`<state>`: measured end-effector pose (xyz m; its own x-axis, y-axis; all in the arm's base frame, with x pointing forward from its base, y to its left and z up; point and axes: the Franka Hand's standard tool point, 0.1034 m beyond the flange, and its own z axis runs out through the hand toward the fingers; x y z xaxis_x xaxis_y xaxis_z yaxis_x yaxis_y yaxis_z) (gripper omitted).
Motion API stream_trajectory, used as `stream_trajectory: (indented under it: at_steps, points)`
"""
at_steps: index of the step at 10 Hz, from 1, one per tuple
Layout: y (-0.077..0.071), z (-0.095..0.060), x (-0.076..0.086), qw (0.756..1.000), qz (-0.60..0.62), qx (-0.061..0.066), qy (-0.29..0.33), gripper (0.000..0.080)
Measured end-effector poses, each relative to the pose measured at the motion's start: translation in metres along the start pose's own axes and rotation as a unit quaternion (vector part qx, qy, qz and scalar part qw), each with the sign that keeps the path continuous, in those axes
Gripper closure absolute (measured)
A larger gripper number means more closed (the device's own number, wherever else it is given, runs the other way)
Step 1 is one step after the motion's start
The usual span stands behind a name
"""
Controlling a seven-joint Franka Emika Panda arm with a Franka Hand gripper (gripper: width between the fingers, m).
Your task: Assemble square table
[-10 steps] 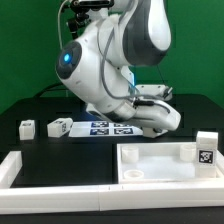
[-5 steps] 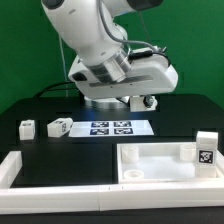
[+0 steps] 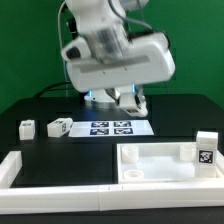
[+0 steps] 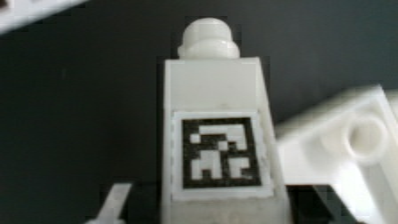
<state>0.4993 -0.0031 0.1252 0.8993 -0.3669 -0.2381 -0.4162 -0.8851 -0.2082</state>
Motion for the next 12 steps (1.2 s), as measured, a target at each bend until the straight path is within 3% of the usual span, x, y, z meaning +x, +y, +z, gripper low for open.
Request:
stream_trajectory:
  at_steps: [1,2,6,8,9,10,12]
  points:
    - [-0.008,-0.017,0.023,0.998,-0.022,-0.011,0.05,0.0509]
    - [-0.015,-0.026,0.034,0.995,-0.035,-0.015,0.089,0.0509]
    - [-0.007,-0.017,0.035,0.978,-0.042,-0.03,0.201,0.0509]
    - [-0.013,-0.03,0.058,0.961,-0.063,-0.042,0.264,0.0509]
    - [-0.024,-0.037,0.067,0.956,-0.078,-0.044,0.279,0.0509]
    - [-0.037,-0.047,0.077,0.938,-0.097,-0.048,0.33,0.0509]
    - [-0.028,-0.04,0.074,0.92,-0.1,-0.056,0.376,0.0509]
